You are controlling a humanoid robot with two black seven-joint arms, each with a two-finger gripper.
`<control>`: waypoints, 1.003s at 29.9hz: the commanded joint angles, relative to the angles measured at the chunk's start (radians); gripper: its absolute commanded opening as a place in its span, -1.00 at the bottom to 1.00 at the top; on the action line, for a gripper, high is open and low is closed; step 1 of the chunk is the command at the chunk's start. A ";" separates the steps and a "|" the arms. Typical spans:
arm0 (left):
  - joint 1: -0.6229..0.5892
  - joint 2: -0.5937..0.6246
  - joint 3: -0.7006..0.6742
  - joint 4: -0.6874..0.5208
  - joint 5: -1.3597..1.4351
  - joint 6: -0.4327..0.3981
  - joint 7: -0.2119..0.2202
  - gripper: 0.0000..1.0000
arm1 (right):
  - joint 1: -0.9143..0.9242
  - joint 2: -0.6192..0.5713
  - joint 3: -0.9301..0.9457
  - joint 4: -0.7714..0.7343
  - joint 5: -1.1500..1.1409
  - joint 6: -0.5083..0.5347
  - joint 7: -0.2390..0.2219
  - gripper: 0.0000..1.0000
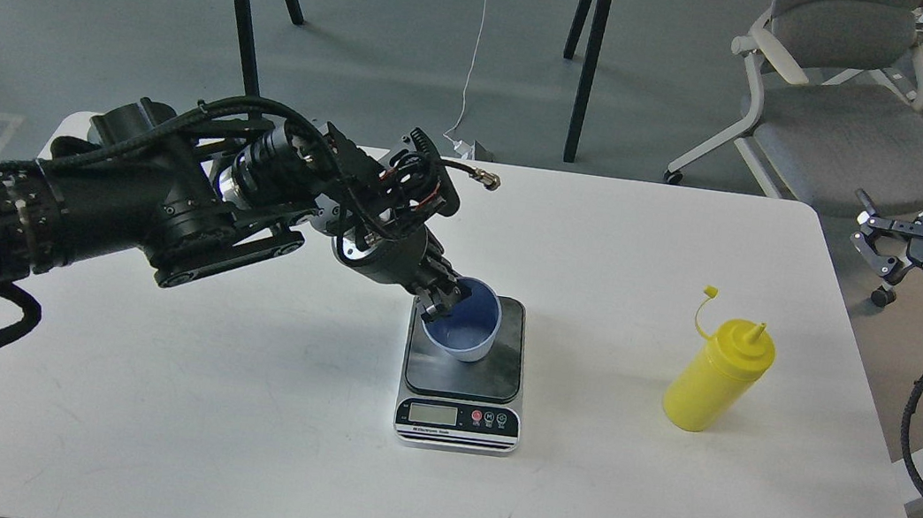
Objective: Pour seasoning into cup on scale with both arms
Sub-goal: 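Release the blue cup on the scale and withdraw the left gripper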
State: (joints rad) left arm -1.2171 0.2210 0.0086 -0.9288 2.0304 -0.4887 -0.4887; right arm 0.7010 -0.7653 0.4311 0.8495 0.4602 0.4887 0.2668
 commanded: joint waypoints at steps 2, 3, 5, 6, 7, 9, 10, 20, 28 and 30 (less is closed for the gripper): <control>-0.001 0.000 0.002 -0.001 -0.033 0.000 0.000 -0.31 | -0.006 0.000 0.003 0.000 0.000 0.000 0.000 0.98; -0.001 0.001 0.002 -0.001 -0.035 0.000 0.000 -0.27 | -0.006 0.000 0.001 0.002 0.000 0.000 0.000 0.98; -0.001 0.000 0.002 -0.001 -0.036 0.000 0.000 -0.17 | -0.006 0.000 0.001 0.002 0.000 0.000 0.000 0.98; -0.001 0.000 0.002 0.001 -0.036 0.000 0.000 -0.14 | -0.006 0.000 0.001 0.002 0.000 0.000 0.000 0.98; -0.001 0.000 0.002 -0.001 -0.036 0.000 0.000 -0.12 | -0.006 0.000 0.001 0.002 0.000 0.000 0.000 0.98; -0.001 0.000 0.002 0.001 -0.036 0.000 0.000 -0.04 | -0.006 0.000 0.001 0.003 0.000 0.000 0.000 0.98; -0.001 0.000 0.001 0.001 -0.036 0.000 0.000 0.02 | -0.006 0.000 0.001 0.003 0.000 0.000 0.000 0.98; -0.021 0.000 -0.013 0.008 -0.148 0.000 0.000 0.40 | -0.014 0.000 0.001 0.006 0.000 0.000 0.000 0.98; -0.084 0.001 -0.013 0.010 -0.366 0.000 0.000 0.98 | -0.014 0.000 0.008 0.006 0.000 0.000 0.000 0.98; -0.110 0.003 -0.015 0.010 -0.438 0.000 0.000 0.99 | -0.014 0.000 0.008 0.006 0.000 0.000 0.002 0.98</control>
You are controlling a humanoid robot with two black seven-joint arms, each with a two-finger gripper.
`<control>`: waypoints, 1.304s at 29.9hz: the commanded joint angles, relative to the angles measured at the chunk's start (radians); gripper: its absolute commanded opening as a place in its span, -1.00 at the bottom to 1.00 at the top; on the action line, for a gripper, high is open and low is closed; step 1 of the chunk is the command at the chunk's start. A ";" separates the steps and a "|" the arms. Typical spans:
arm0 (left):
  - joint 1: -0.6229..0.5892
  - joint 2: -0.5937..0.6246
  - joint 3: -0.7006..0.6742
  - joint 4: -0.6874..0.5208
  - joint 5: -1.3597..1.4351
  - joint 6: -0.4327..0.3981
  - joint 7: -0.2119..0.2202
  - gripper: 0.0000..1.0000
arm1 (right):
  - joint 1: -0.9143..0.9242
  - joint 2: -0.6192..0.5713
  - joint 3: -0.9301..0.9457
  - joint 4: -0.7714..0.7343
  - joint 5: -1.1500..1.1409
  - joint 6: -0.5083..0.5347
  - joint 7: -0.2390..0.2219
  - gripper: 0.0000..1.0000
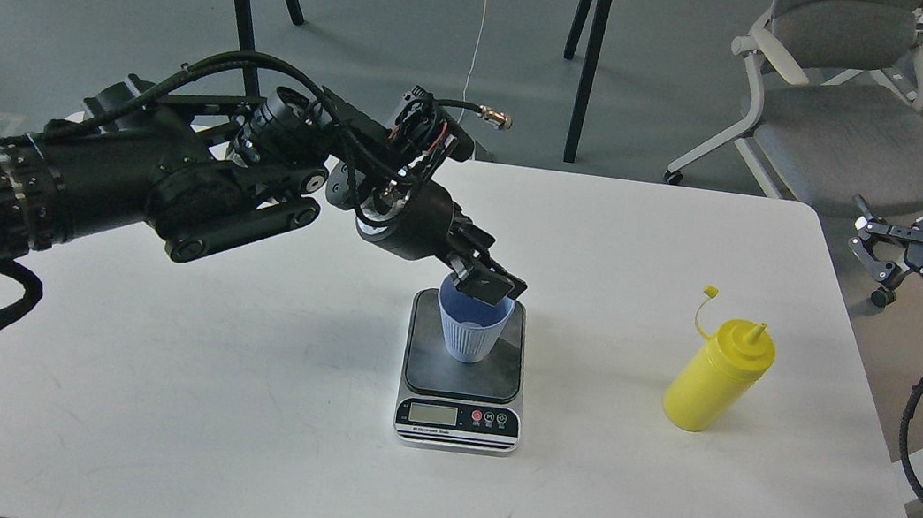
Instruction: Pour seasoning into cup on scale with both arms
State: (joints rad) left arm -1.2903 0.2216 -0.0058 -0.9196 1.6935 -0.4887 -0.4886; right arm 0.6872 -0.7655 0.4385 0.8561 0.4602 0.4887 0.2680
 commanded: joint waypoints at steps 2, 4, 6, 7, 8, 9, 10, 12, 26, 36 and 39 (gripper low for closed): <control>-0.064 0.008 -0.003 0.001 -0.176 0.000 0.000 0.99 | 0.001 0.000 0.000 0.000 0.000 0.000 0.000 0.98; -0.092 0.016 -0.014 0.002 -0.298 0.000 0.000 0.99 | 0.003 0.000 0.003 0.000 0.000 0.000 -0.001 0.98; -0.115 0.028 -0.025 0.005 -0.421 0.000 0.000 0.99 | 0.005 0.000 0.003 0.000 0.000 0.000 -0.001 0.98; -0.130 0.047 -0.029 0.008 -0.484 0.000 0.000 0.99 | 0.008 0.000 0.002 0.000 0.000 0.000 -0.001 0.98; -0.144 0.071 -0.033 0.011 -0.536 0.000 0.000 0.99 | 0.011 -0.002 0.002 0.000 0.000 0.000 -0.001 0.98; -0.156 0.100 -0.033 0.011 -0.596 0.000 0.000 0.99 | 0.014 -0.002 0.002 0.000 0.000 0.000 -0.003 0.98; -0.162 0.125 -0.033 0.015 -0.647 0.000 0.000 0.99 | 0.015 -0.002 0.002 0.001 0.000 0.000 -0.003 0.98; -0.167 0.168 -0.033 0.047 -0.737 0.000 0.000 0.99 | 0.018 -0.002 0.000 0.000 0.000 0.000 -0.003 0.98; 0.081 0.413 -0.098 0.242 -1.118 0.000 0.000 0.99 | 0.031 0.002 -0.007 -0.005 -0.006 0.000 -0.003 0.98; 0.256 0.401 -0.247 0.245 -1.126 0.000 0.000 0.99 | 0.120 -0.111 0.020 0.127 0.021 0.000 -0.003 0.98; 0.273 0.398 -0.249 0.245 -1.126 0.000 0.000 0.99 | 0.112 -0.251 0.028 0.245 0.118 0.000 -0.003 0.98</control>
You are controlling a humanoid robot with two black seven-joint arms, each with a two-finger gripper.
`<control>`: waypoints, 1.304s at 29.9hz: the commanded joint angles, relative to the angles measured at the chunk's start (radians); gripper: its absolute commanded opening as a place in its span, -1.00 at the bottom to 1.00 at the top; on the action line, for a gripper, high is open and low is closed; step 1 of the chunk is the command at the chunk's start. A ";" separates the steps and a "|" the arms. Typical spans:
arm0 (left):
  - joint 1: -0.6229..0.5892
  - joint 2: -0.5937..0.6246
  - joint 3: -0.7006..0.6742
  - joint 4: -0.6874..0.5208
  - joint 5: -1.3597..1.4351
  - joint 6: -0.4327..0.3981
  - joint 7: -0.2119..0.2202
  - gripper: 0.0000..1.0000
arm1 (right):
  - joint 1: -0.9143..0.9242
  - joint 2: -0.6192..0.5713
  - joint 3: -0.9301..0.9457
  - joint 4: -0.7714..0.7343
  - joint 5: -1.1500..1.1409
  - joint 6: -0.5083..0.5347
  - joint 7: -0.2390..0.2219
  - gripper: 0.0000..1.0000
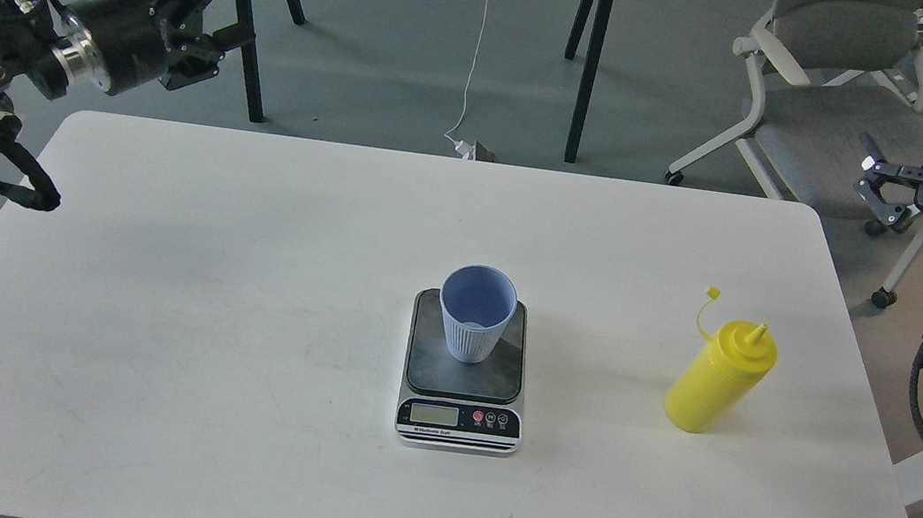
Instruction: Pour seasoning into cup on scale with both arms
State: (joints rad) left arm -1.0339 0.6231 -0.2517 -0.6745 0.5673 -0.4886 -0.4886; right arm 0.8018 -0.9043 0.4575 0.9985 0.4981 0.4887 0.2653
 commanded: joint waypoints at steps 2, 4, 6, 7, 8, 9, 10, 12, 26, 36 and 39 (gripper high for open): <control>0.025 -0.005 -0.003 0.000 0.000 0.000 0.000 0.99 | -0.024 -0.214 0.007 0.176 0.184 0.000 0.000 0.98; 0.040 -0.006 -0.001 0.000 0.002 0.000 0.000 0.99 | -0.081 -0.318 0.004 0.248 0.304 0.000 0.006 0.98; 0.061 -0.006 -0.001 0.000 0.003 0.000 0.000 0.99 | -0.159 -0.408 0.003 0.333 0.437 0.000 0.015 0.97; 0.064 -0.008 -0.001 0.000 0.005 0.000 0.000 0.99 | -0.192 -0.445 0.003 0.362 0.491 0.000 0.025 0.97; 0.066 -0.008 0.002 0.000 0.006 0.000 0.000 0.99 | -0.231 -0.481 0.001 0.394 0.538 0.000 0.047 0.96; 0.069 -0.006 0.006 0.000 0.008 0.000 0.000 0.99 | -0.265 -0.507 -0.002 0.423 0.571 0.000 0.081 0.96; 0.074 -0.006 0.008 0.000 0.008 0.000 0.000 0.99 | -0.280 -0.530 -0.002 0.460 0.573 0.000 0.116 0.97; 0.093 -0.006 0.008 0.000 0.009 0.000 0.000 0.99 | -0.297 -0.574 -0.005 0.528 0.568 0.000 0.214 0.98; 0.129 -0.005 0.006 0.000 0.009 0.000 0.000 0.99 | -0.362 -0.202 -0.030 0.241 0.474 0.000 0.223 0.99; 0.149 -0.008 0.006 0.000 0.009 0.000 0.000 0.99 | -0.408 -0.065 -0.033 -0.089 0.427 0.000 0.223 0.99; 0.150 -0.036 0.008 0.000 0.011 0.000 0.000 0.99 | -0.405 -0.024 -0.036 -0.181 0.402 0.000 0.223 0.99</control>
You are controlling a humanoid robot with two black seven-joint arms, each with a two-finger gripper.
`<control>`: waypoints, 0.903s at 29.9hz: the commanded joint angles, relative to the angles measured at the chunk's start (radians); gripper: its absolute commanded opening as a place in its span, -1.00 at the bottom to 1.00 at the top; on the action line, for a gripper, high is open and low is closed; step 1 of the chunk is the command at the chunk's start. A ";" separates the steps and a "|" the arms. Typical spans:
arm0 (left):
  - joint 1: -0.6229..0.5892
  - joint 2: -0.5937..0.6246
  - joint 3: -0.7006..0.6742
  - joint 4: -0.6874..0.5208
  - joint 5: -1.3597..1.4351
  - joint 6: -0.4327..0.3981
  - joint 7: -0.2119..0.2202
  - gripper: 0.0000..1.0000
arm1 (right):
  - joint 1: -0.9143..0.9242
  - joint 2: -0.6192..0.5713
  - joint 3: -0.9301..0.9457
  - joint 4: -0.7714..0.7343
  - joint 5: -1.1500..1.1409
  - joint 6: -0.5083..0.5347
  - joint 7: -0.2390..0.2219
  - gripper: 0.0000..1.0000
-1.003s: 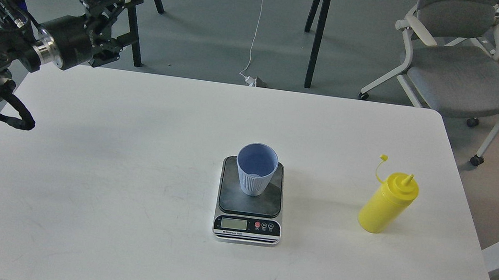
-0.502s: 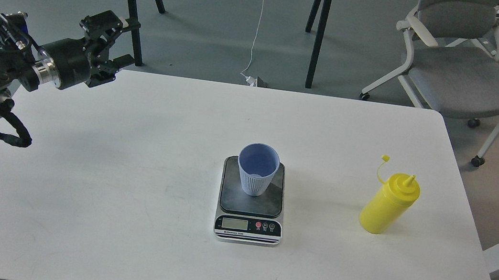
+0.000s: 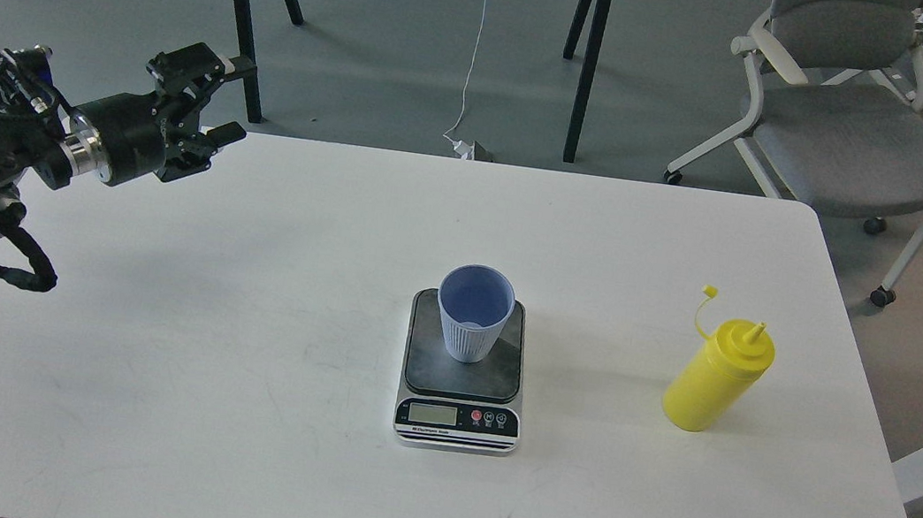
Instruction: Pour seasoning into cup on scale with both arms
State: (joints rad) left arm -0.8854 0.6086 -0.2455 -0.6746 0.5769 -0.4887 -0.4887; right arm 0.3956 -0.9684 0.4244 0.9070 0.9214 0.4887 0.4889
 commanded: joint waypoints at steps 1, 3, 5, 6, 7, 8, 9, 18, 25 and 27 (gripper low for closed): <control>0.002 -0.024 0.002 0.000 0.001 0.000 0.000 0.99 | 0.005 0.048 -0.001 -0.101 -0.027 0.000 0.000 0.99; 0.000 -0.024 0.003 0.000 0.001 0.000 0.000 0.99 | 0.006 0.051 -0.001 -0.111 -0.042 0.000 0.000 0.98; -0.003 -0.023 0.003 0.000 0.001 0.000 0.000 0.99 | 0.008 0.050 0.001 -0.109 -0.049 0.000 0.000 0.99; -0.004 -0.018 0.002 0.000 0.001 0.000 0.000 0.99 | 0.008 0.050 0.002 -0.109 -0.049 0.000 0.000 0.98; -0.004 -0.016 -0.001 0.000 0.001 0.000 0.000 0.99 | 0.009 0.048 0.004 -0.109 -0.049 0.000 0.000 0.99; -0.006 -0.015 -0.003 0.000 0.001 0.000 0.000 0.99 | 0.009 0.046 0.004 -0.106 -0.049 0.000 0.000 0.99; -0.006 -0.013 -0.004 0.000 0.001 0.000 0.000 0.99 | 0.011 0.045 0.002 -0.105 -0.049 0.000 0.000 0.99; -0.004 -0.024 -0.001 0.000 0.001 0.000 0.000 0.99 | -0.004 0.034 0.007 -0.095 -0.047 0.000 0.000 0.98; 0.002 -0.029 -0.004 0.000 0.001 0.000 0.000 0.99 | -0.061 0.030 0.005 -0.063 -0.047 0.000 0.000 0.98; 0.002 -0.027 -0.004 0.000 0.001 0.000 0.000 0.99 | -0.089 0.030 0.008 -0.054 -0.047 0.000 0.000 0.99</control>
State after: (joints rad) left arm -0.8843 0.5801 -0.2498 -0.6751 0.5783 -0.4887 -0.4887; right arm 0.3384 -0.9386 0.4320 0.8416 0.8744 0.4887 0.4887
